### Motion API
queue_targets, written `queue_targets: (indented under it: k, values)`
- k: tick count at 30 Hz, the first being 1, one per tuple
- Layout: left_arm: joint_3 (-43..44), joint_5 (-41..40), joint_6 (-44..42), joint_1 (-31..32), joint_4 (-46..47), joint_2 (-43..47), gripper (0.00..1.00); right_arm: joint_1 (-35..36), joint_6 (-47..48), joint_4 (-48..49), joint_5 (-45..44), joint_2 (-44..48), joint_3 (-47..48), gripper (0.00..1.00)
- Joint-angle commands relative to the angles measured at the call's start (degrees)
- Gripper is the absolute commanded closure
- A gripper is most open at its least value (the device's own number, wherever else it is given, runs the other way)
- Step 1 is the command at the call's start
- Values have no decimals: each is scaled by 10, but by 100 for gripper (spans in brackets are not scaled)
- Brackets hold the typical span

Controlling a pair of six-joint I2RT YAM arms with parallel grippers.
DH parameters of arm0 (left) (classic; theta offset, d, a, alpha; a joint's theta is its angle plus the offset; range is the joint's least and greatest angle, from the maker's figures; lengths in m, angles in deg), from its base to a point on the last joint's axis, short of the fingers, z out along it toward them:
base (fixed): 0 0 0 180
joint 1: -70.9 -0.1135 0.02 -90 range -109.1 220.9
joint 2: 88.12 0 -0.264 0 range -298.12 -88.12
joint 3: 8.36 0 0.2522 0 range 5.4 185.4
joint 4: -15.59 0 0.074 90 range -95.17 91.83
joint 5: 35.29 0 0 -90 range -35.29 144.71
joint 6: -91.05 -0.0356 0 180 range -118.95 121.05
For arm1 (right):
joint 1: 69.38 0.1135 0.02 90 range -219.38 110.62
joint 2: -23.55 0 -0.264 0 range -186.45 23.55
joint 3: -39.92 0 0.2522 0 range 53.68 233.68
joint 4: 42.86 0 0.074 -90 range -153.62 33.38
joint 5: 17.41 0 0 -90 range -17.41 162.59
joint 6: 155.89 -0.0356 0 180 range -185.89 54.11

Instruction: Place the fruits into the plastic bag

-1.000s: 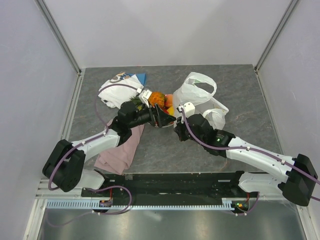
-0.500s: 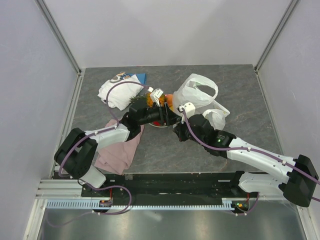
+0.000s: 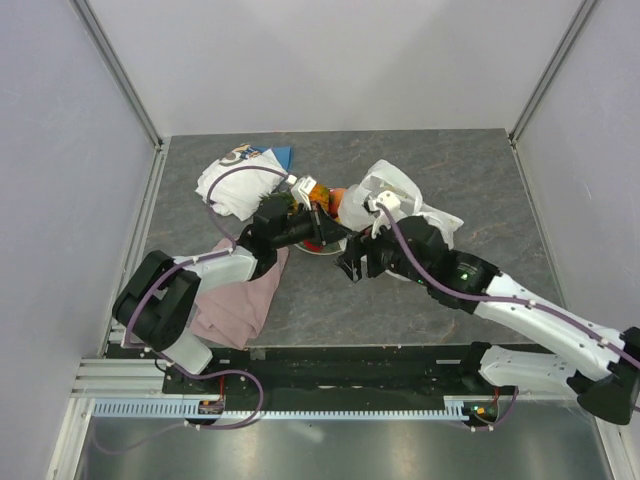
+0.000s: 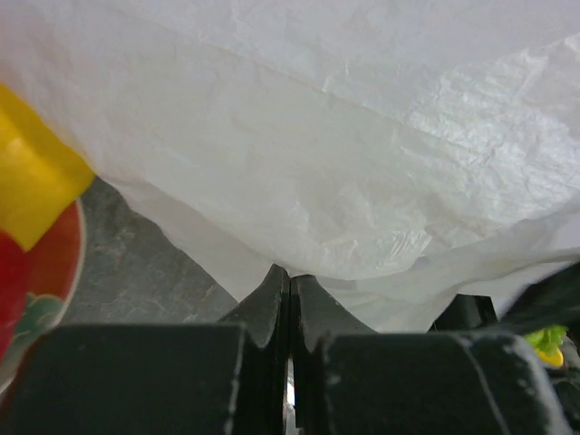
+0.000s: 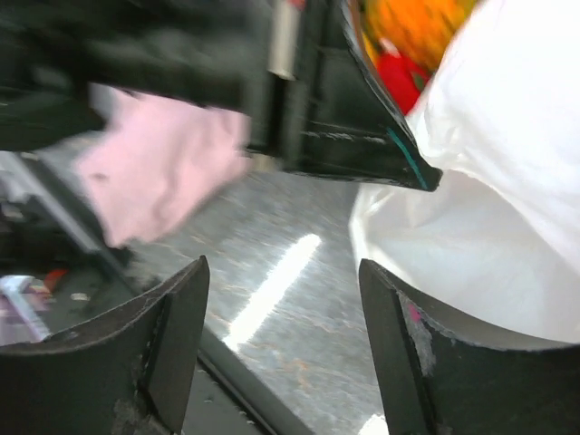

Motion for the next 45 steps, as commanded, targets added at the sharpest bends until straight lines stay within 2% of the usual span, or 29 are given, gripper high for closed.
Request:
queue_targets:
  k: [1,7,10,11,13,14,17,24,31,34,36,37,40,41,43,45]
  values:
    - [-13,5,27,-33,30,-3,98,1,0,-25,78,56,76,24]
    - [-23,21,36,-65,30,-7,98,1,-4,-17,77,113,128,24]
    - [-31,27,32,-74,31,-1,99,1,4,-22,12,134,146,24]
    - [-32,28,32,-76,31,1,98,1,13,-40,-38,134,158,24]
    - [-37,34,32,-79,38,4,98,1,28,-73,-107,118,179,24]
    - [-39,34,32,-80,39,5,99,1,38,-110,-187,97,184,24]
    - [-41,38,33,-80,41,9,98,-14,56,-172,-251,54,199,24]
    - [-39,45,32,-81,40,11,99,-29,33,-184,-169,25,155,23]
    - [-37,47,33,-81,39,11,98,-29,-10,-117,-89,14,73,24]
    - [-38,48,36,-81,43,10,98,-29,-19,-98,-109,-2,47,27]
    - [-42,50,40,-81,51,11,98,-29,-30,-106,-136,-16,43,32]
    - [-43,52,40,-82,52,11,99,-29,-43,-111,-177,-26,43,44]
    - [-58,57,60,-100,68,12,98,-33,-56,-146,-243,-14,54,72]
    - [-65,60,70,-119,96,11,98,-53,-51,-154,-269,-5,57,83]
    - [-85,74,93,-140,118,8,99,-93,-42,-178,-270,22,74,94]
    - [-87,88,95,-161,120,3,98,-156,-20,-196,-272,38,92,99]
